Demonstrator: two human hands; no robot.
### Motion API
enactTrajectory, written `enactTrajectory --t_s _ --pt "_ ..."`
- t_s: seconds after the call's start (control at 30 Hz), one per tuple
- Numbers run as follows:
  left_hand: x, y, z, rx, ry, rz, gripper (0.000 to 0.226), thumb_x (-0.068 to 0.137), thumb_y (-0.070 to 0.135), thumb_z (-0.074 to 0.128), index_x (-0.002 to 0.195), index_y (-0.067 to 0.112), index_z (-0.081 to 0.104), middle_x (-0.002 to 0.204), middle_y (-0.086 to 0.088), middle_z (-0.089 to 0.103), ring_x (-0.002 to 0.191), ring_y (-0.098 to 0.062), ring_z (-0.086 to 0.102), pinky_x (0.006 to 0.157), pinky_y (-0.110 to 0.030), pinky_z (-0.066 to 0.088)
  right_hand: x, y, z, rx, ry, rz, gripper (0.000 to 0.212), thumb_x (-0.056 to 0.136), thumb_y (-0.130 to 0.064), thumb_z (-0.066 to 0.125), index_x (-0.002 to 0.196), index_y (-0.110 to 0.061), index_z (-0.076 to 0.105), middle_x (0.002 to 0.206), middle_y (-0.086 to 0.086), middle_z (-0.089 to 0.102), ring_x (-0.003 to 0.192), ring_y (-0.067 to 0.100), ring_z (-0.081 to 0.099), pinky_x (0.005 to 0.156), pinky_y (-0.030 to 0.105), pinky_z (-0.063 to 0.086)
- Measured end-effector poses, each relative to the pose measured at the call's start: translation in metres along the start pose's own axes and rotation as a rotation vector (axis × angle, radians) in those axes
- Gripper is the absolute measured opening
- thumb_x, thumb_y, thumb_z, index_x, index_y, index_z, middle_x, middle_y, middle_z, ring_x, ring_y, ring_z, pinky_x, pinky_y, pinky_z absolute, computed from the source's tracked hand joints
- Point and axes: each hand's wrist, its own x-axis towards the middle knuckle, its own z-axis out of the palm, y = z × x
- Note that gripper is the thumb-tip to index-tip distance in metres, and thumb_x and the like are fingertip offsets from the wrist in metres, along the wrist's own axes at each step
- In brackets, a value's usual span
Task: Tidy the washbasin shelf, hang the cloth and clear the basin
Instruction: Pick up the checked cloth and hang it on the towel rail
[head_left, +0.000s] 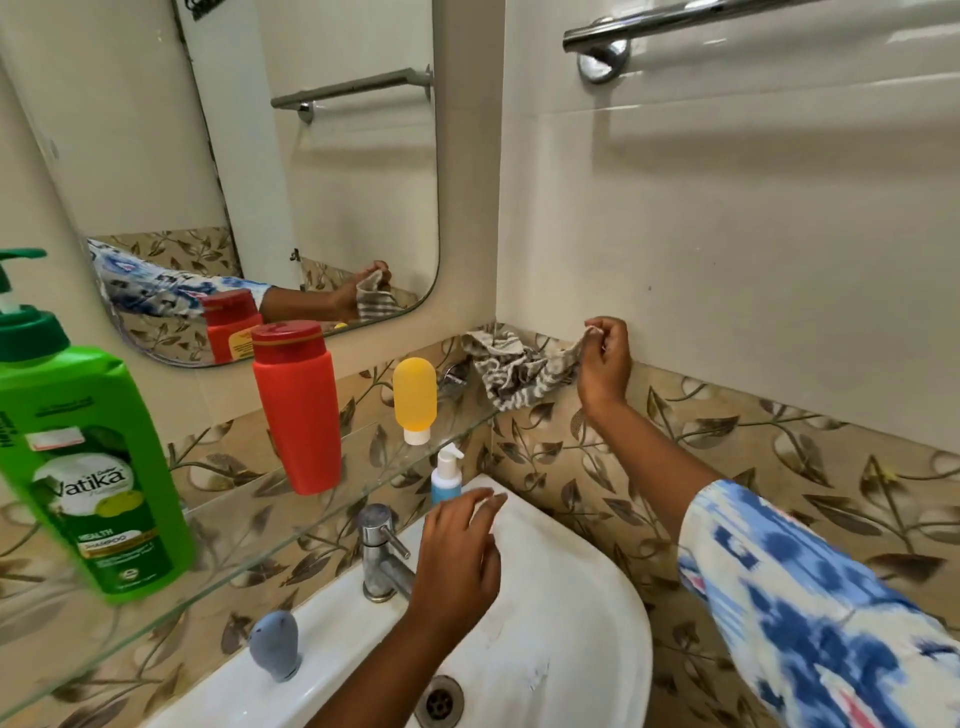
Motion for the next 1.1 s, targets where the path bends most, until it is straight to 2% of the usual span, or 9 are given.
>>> enactTrajectory --t_s 0.2,0.37,0.47,0.53,0.6,0.67,0.8,0.97,1.1 --pt "0.056 0.036 -0.016 -0.126 0.015 0.007 0.038 0.078 0.006 0.054 0.114 0.016 0.059 0.112 -0.006 0.060 0.105 -0.026 0.053 0.086 -0.032 0.034 0.039 -0.063 -0.044 -0.039 -0.232 -0.089 0.013 0.088 -0.006 0.056 0.093 -0.018 0.054 0.087 0.004 0.057 0.072 0.010 0.049 0.066 0.019 0.040" --pt "0.111 0.065 -0.039 -0.312 0.060 -0.050 0.035 0.088 0.008 0.054 0.122 0.011 0.053 0.123 -0.012 0.054 0.106 -0.030 0.054 0.090 -0.041 0.046 0.043 -0.098 -0.069 -0.202 -0.442 -0.224 0.013 0.084 -0.010 0.064 0.094 -0.016 0.057 0.064 -0.003 0.051 0.060 0.005 0.048 0.057 0.008 0.039" --pt "0.151 0.085 -0.051 -0.401 0.077 -0.079 0.045 0.087 0.011 0.058 0.130 0.011 0.045 0.129 -0.013 0.051 0.099 -0.035 0.057 0.087 -0.040 0.048 0.038 -0.111 -0.074 -0.257 -0.500 -0.253 0.014 0.083 -0.012 0.066 0.095 -0.012 0.058 0.070 0.009 0.055 0.063 0.013 0.049 0.059 0.021 0.039" --pt "0.174 0.097 -0.058 -0.540 -0.038 -0.117 0.057 0.086 0.010 0.062 0.136 0.016 0.036 0.136 -0.012 0.047 0.104 -0.036 0.055 0.087 -0.042 0.051 0.033 -0.116 -0.077 -0.261 -0.570 -0.247 0.015 0.082 -0.010 0.067 0.093 -0.014 0.057 0.080 0.022 0.058 0.070 0.019 0.051 0.067 0.029 0.041" --pt "0.187 0.107 -0.059 -0.737 -0.185 -0.173 0.060 0.086 0.005 0.061 0.137 0.019 0.033 0.132 -0.009 0.049 0.093 -0.028 0.059 0.068 -0.029 0.056 0.028 -0.118 -0.081 -0.261 -0.600 -0.234 0.017 0.082 -0.007 0.066 0.091 -0.015 0.055 0.085 0.028 0.059 0.074 0.023 0.052 0.071 0.035 0.043" --pt "0.192 0.116 -0.056 -0.816 -0.260 -0.193 0.049 0.086 -0.001 0.058 0.130 0.013 0.041 0.113 -0.011 0.055 0.076 -0.019 0.059 0.054 -0.020 0.052 0.023 -0.120 -0.086 -0.258 -0.588 -0.216 0.017 0.082 -0.007 0.066 0.092 -0.013 0.055 0.077 0.020 0.058 0.073 0.025 0.055 0.071 0.036 0.044" --pt "0.189 0.128 -0.049 -0.866 -0.233 -0.237 0.019 0.088 -0.005 0.052 0.104 0.003 0.059 0.081 -0.013 0.063 0.062 -0.020 0.063 0.064 -0.030 0.056 0.015 -0.122 -0.100 -0.312 -0.593 -0.223 0.020 0.081 -0.011 0.068 0.095 -0.012 0.053 0.069 0.007 0.058 0.067 0.023 0.056 0.068 0.034 0.044" --pt "0.194 0.145 -0.055 -0.677 -0.111 -0.113 0.010 0.079 -0.006 0.058 0.084 0.000 0.065 0.081 -0.022 0.068 0.077 -0.036 0.068 0.073 -0.047 0.059 0.006 -0.128 -0.123 -0.229 -0.517 -0.171 0.033 0.078 -0.022 0.073 0.099 -0.019 0.047 0.080 0.004 0.056 0.065 0.021 0.051 0.063 0.035 0.043" --pt "0.203 0.160 -0.074 -0.546 0.027 -0.011 0.008 0.077 0.000 0.060 0.072 0.002 0.066 0.071 -0.020 0.067 0.066 -0.028 0.062 0.069 -0.048 0.055 -0.003 -0.123 -0.145 -0.126 -0.561 -0.035 0.042 0.076 -0.013 0.074 0.106 -0.019 0.045 0.095 0.000 0.057 0.083 0.013 0.058 0.073 0.024 0.050"
